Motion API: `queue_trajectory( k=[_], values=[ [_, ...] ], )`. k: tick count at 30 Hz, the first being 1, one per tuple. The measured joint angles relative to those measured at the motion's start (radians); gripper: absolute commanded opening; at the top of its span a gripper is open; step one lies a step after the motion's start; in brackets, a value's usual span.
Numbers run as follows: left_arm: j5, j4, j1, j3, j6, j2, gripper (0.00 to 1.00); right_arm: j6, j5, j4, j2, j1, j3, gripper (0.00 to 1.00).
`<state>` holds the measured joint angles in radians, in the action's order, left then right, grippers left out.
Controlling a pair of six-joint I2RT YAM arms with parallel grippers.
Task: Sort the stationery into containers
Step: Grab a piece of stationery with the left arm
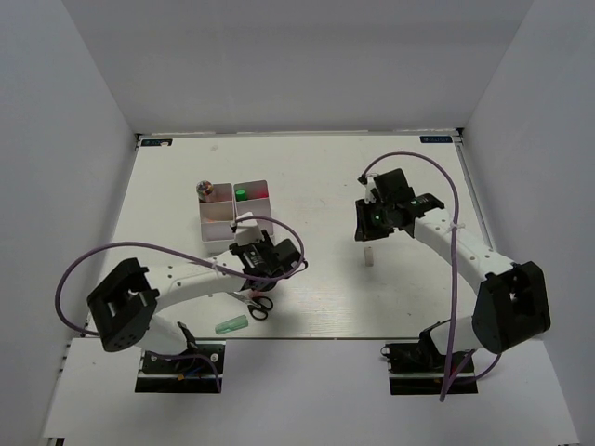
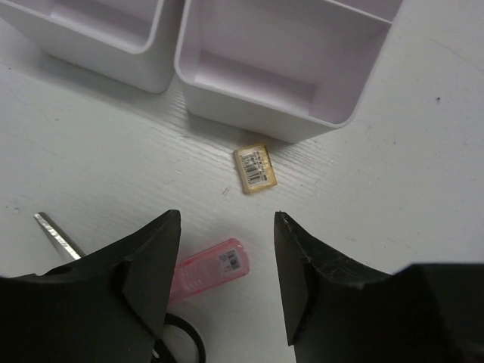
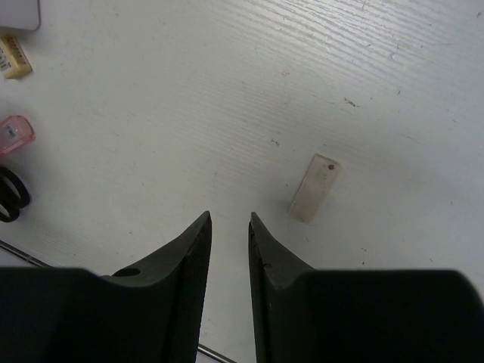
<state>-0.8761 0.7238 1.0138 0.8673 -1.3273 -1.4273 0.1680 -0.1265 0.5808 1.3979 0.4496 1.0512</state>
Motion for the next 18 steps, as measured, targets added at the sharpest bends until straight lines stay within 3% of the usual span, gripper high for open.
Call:
queue_trajectory(
  k=[6,18],
  values=[
    [0.015,-0.044,0.008,0.039,-0.008,-0.100,0.65,0.022,-0.028,-0.028,-0.005,-0.036,-0.036,0.30],
    [0.022,-0.162,0.011,0.039,0.008,-0.193,0.58,0.037,-0.089,-0.065,-0.037,-0.093,-0.053,0.28]
  ],
)
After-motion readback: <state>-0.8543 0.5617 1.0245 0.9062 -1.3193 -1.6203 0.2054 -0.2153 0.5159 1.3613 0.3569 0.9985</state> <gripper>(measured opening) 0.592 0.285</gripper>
